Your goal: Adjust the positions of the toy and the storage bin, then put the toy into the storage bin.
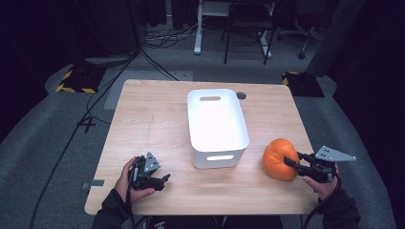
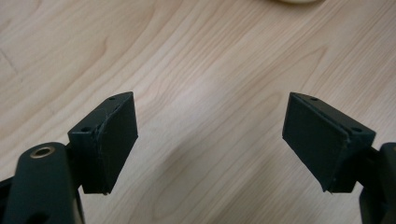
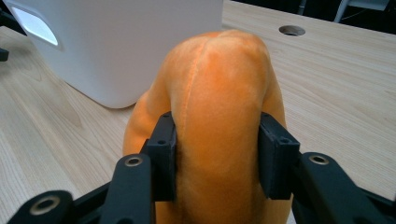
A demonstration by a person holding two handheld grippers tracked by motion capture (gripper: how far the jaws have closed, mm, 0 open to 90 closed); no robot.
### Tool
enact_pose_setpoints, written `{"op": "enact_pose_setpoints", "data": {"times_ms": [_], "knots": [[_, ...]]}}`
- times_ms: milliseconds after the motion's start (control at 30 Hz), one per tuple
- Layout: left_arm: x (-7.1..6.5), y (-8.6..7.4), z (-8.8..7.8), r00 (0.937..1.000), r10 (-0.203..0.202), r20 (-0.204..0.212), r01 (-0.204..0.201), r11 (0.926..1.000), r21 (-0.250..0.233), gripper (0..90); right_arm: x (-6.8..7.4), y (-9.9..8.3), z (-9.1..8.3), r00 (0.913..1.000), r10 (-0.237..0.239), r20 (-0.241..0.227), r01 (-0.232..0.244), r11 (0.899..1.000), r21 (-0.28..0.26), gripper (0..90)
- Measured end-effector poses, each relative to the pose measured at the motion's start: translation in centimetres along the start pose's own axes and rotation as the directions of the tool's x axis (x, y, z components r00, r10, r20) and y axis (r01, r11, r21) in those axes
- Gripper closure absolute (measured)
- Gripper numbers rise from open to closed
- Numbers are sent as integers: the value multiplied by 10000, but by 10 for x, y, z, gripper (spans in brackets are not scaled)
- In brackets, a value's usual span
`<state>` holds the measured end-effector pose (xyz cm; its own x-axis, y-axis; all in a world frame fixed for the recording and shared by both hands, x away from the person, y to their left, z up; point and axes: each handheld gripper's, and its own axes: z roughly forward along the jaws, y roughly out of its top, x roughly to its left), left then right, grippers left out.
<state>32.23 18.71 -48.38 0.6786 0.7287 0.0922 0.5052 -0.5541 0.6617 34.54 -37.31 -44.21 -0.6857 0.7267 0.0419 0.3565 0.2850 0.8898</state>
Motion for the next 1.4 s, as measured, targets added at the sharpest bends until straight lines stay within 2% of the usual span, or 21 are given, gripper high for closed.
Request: {"op": "enact_pose_setpoints", "data": {"times_ms": [200,300,433,733,767,1267,1400], "knots": [[6,-14,0,9985,-522,162,521,9986,51,187,-1,-1,0,9999,-112,-40,112,9999,-68,568],[7,-19,2,9979,-589,287,584,9981,174,193,-1,-2,0,9999,-147,-16,147,9999,-89,569],[10,-26,3,9921,-1150,494,1161,9930,-207,183,-1,-2,-1,9999,-121,-30,121,9999,-59,570],[10,-25,4,9914,-1243,401,1253,9918,-247,166,-2,-1,-1,9996,-178,-212,175,9998,-115,587],[10,-25,4,9915,-1239,407,1249,9919,-229,166,-3,-1,-1,9994,-330,-142,329,9995,-38,588],[10,-25,4,9914,-1246,402,1256,9918,-242,166,-1,3,1,9997,-208,-84,207,9998,-76,604],[10,-25,4,9915,-1242,399,1252,9918,-242,166,1,4,-1,9994,-336,-121,335,9994,-74,614]]}}
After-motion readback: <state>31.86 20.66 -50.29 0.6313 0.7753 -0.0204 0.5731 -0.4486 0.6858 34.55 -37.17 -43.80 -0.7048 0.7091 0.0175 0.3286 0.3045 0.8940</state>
